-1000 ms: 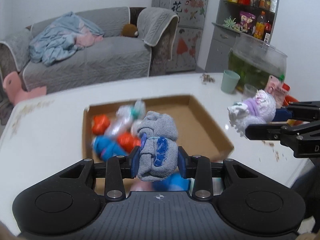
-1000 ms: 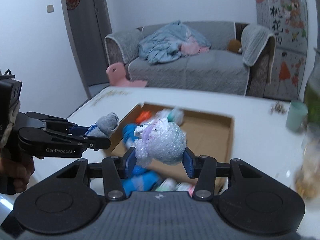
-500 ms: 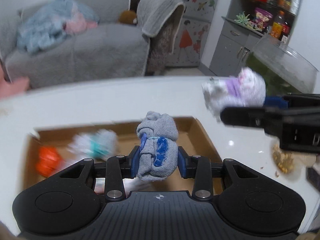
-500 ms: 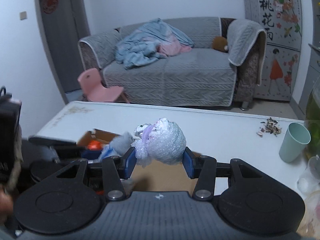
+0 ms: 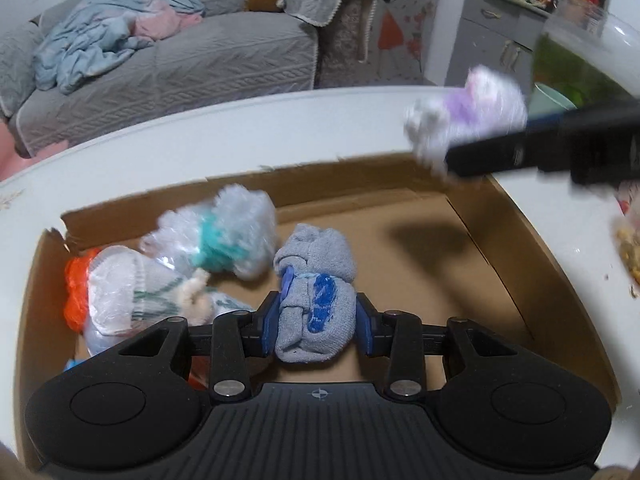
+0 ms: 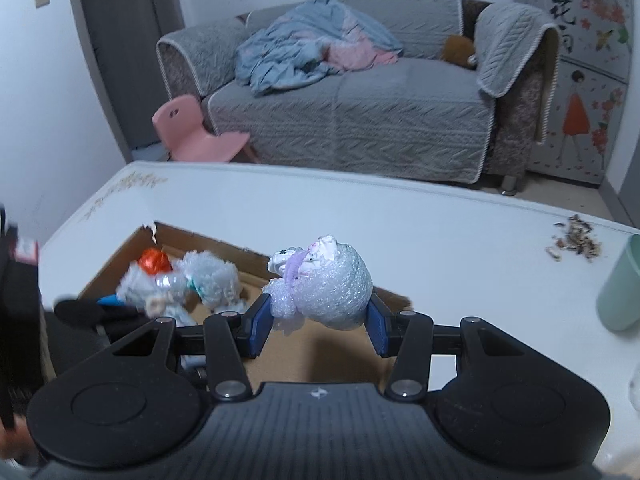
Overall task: Organize objects
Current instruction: 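Carry both bundles into the tray and set them down side by side, then open both grippers and move them back to the pile, then grasp the lilac cloth roll with the left gripper while the right grasps the white knit bundle, then carry both bundles into the tray and lower them among the others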
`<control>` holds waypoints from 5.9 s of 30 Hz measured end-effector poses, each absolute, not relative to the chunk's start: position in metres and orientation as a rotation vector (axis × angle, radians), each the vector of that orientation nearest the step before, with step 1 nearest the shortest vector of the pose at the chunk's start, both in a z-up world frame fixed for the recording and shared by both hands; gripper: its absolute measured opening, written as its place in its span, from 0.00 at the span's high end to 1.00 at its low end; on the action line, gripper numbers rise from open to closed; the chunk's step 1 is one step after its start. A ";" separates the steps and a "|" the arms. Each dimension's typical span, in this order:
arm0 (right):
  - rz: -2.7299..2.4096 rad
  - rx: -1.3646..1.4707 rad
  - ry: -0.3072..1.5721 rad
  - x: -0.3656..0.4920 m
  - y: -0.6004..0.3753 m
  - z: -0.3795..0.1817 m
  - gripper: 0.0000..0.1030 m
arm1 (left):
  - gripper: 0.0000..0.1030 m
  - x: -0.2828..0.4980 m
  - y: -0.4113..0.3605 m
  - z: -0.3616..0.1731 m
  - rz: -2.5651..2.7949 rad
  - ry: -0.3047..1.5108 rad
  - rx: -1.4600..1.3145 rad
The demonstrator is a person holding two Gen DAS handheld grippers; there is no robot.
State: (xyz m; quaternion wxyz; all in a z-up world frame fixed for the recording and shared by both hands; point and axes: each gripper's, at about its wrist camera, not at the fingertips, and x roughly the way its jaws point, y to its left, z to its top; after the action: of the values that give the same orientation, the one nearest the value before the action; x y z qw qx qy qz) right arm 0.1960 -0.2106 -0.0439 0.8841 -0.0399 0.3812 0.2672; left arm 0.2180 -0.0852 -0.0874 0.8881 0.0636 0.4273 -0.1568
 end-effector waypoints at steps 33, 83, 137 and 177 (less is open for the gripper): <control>0.530 -0.092 0.940 0.225 -0.207 -0.065 0.38 | 0.18 0.252 -0.125 -0.094 -0.346 0.923 0.265; 0.436 0.078 0.840 0.151 -0.220 0.000 0.11 | 0.01 0.153 -0.056 -0.002 -0.216 0.893 -0.077; 0.767 -0.457 1.004 -0.023 -0.161 -0.095 0.66 | 0.64 0.015 0.068 -0.087 -0.196 0.896 0.048; 0.622 -0.161 0.754 0.129 -0.209 -0.001 0.66 | 0.64 0.138 -0.065 0.010 -0.240 0.791 0.026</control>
State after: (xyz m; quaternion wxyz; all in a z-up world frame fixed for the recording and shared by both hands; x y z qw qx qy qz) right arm 0.1291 -0.2087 -0.0015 0.8797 -0.0770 0.3620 0.2986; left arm 0.1380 -0.0652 0.0097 0.9157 0.0127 0.3844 -0.1164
